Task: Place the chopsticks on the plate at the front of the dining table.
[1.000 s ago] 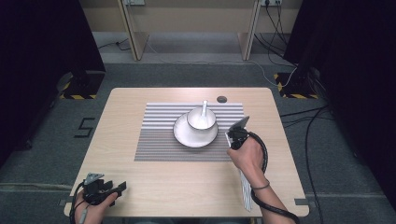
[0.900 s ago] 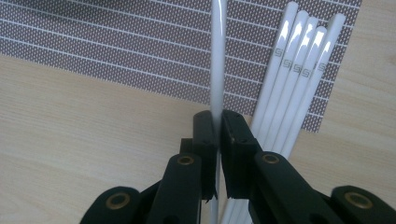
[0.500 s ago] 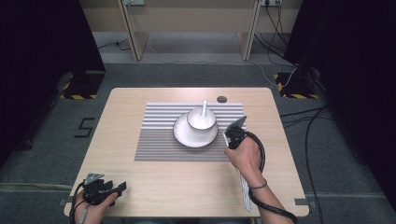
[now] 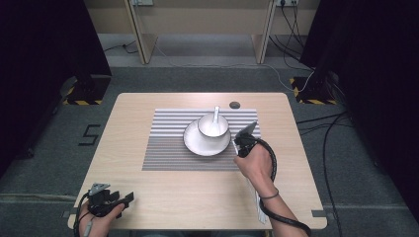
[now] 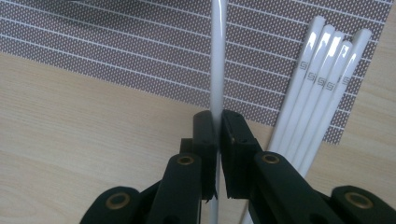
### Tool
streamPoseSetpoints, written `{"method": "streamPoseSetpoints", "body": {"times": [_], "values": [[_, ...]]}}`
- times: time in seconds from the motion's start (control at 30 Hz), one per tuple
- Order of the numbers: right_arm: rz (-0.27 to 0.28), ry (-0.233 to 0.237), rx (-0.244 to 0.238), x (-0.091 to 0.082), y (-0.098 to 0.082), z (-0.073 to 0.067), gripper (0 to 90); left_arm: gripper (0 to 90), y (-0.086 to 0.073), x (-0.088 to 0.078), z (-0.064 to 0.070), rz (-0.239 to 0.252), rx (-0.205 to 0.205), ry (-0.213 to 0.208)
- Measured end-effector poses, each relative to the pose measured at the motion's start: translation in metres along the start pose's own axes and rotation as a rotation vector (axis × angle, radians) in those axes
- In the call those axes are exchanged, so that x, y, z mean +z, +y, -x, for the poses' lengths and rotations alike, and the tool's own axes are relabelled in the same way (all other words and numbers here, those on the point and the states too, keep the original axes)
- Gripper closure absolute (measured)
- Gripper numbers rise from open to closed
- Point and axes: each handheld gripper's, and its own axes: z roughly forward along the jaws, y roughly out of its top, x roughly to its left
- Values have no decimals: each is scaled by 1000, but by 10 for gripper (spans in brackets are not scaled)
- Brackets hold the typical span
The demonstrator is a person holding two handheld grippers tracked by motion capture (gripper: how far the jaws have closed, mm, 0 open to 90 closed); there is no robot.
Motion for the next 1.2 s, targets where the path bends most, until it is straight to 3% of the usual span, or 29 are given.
{"method": "streamPoseSetpoints", "body": {"times": [1.2], "values": [[-4,5,-32,2,6,-17,851,379,0,0,0,0,2,-2]]}}
